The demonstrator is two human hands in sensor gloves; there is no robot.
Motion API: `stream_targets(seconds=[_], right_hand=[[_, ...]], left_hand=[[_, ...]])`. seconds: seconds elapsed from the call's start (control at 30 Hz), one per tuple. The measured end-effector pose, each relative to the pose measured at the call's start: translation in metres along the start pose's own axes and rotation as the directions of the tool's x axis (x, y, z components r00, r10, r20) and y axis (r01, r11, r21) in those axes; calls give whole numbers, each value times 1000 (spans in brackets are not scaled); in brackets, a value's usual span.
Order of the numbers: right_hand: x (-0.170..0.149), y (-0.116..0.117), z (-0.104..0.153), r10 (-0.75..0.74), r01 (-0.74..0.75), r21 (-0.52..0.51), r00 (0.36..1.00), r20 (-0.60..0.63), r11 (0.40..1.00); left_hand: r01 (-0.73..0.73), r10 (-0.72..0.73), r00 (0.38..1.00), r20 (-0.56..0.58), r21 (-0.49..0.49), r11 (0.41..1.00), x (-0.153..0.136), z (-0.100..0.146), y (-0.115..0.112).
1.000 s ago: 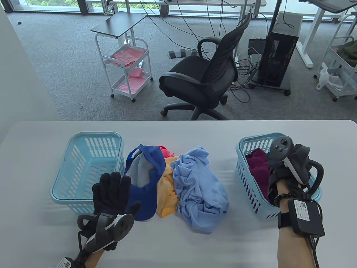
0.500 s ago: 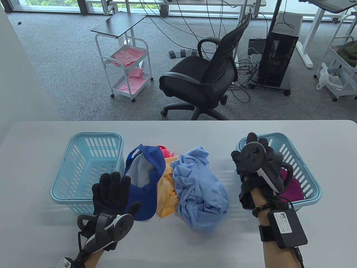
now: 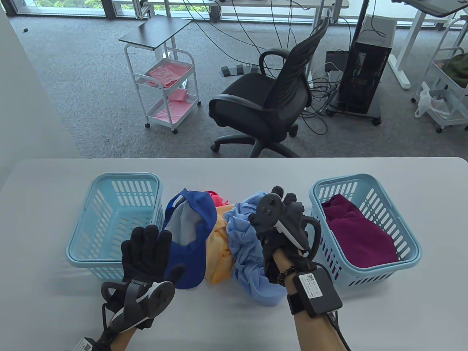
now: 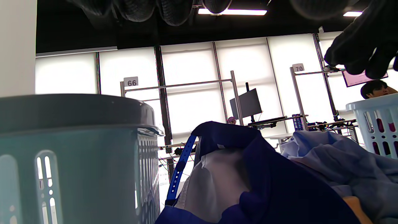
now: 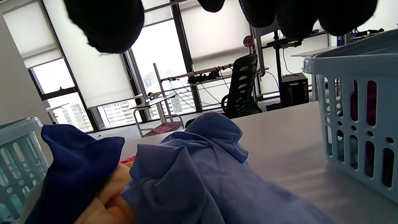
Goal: Sort apparel and towels into hand baskets
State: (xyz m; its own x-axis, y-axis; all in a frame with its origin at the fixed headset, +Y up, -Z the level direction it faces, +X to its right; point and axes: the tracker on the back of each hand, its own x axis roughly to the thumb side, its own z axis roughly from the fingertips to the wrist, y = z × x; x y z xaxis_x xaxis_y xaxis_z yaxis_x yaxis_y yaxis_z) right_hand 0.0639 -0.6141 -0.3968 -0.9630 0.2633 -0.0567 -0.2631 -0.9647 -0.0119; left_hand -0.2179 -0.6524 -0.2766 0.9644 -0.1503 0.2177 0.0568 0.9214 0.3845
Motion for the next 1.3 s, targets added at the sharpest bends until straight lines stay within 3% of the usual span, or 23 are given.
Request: stream_targets(seconds=[0.3, 0.6, 0.8, 1.3], right_hand=[[7, 77, -26, 35, -7, 247, 993, -111, 969], [3, 121, -37, 97, -20, 378, 978, -186, 925], [-14, 147, -36, 51, 40, 355, 969, -242, 934], [-14, 151, -35, 152, -107, 206, 964, -219, 973]], left_hand=[[-6, 6, 1000, 3, -2, 1000, 0, 1, 1], [-12, 12, 1000, 19, 3, 1000, 2, 2, 2], [-9, 9, 1000, 14, -1, 1000, 2, 2, 3], [-7, 7, 1000, 12, -16, 1000, 3, 0, 3]])
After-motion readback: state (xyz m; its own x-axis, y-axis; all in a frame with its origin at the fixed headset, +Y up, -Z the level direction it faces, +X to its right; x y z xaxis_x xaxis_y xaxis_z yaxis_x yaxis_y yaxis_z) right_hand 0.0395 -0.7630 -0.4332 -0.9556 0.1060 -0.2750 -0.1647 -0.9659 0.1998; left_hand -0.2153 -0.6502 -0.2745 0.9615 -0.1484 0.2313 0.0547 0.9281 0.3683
